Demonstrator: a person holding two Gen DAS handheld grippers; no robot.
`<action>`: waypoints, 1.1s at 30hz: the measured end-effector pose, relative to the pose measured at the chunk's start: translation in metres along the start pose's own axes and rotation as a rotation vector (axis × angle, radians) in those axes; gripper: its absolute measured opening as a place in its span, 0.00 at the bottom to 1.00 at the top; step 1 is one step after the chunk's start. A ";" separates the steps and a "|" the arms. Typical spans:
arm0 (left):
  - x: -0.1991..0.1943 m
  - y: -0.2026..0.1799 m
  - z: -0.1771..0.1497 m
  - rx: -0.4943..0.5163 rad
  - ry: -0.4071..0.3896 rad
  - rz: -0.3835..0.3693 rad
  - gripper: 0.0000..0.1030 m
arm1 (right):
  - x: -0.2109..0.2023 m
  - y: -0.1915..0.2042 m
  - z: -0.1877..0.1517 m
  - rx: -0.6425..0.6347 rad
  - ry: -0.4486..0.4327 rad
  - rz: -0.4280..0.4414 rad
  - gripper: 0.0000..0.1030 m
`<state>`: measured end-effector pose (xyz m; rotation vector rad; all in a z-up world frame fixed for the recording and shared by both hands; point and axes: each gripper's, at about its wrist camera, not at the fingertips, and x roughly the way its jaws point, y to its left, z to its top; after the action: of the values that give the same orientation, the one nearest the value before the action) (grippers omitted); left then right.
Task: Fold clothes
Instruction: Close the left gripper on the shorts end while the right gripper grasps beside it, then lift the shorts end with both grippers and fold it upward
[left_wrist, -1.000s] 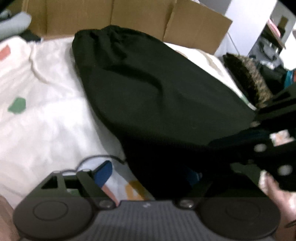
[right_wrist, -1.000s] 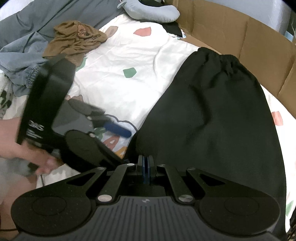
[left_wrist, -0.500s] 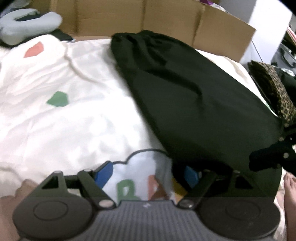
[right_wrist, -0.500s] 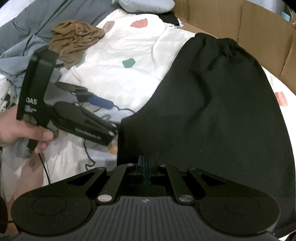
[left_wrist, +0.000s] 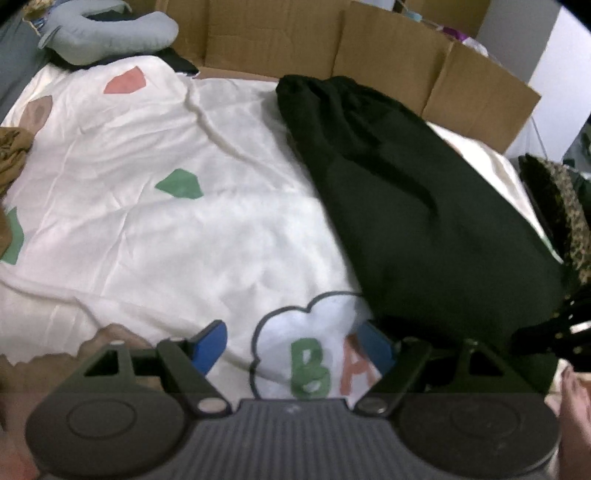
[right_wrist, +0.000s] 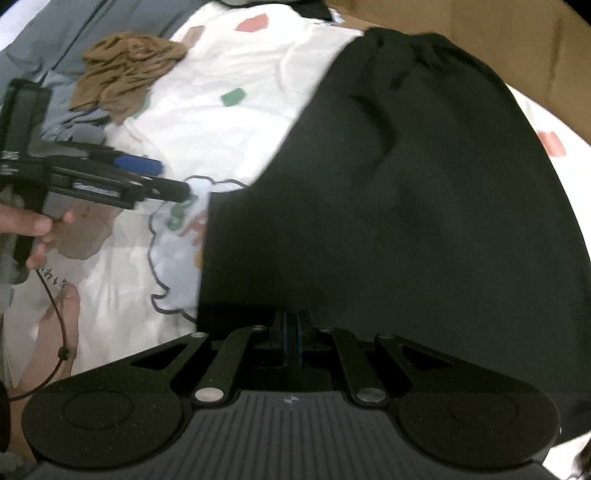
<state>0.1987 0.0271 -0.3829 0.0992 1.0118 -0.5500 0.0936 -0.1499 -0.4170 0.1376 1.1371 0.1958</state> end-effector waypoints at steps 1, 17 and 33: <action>0.000 -0.002 0.002 -0.004 -0.004 -0.013 0.77 | -0.001 -0.004 -0.002 0.010 -0.002 -0.005 0.04; 0.034 -0.070 0.008 0.134 0.044 -0.190 0.27 | -0.009 -0.043 -0.023 0.099 -0.067 -0.041 0.42; 0.025 -0.055 -0.027 0.072 0.150 -0.179 0.23 | -0.023 -0.095 -0.063 0.130 -0.060 -0.240 0.55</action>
<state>0.1613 -0.0213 -0.4089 0.1159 1.1538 -0.7512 0.0348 -0.2469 -0.4426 0.1202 1.0969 -0.0949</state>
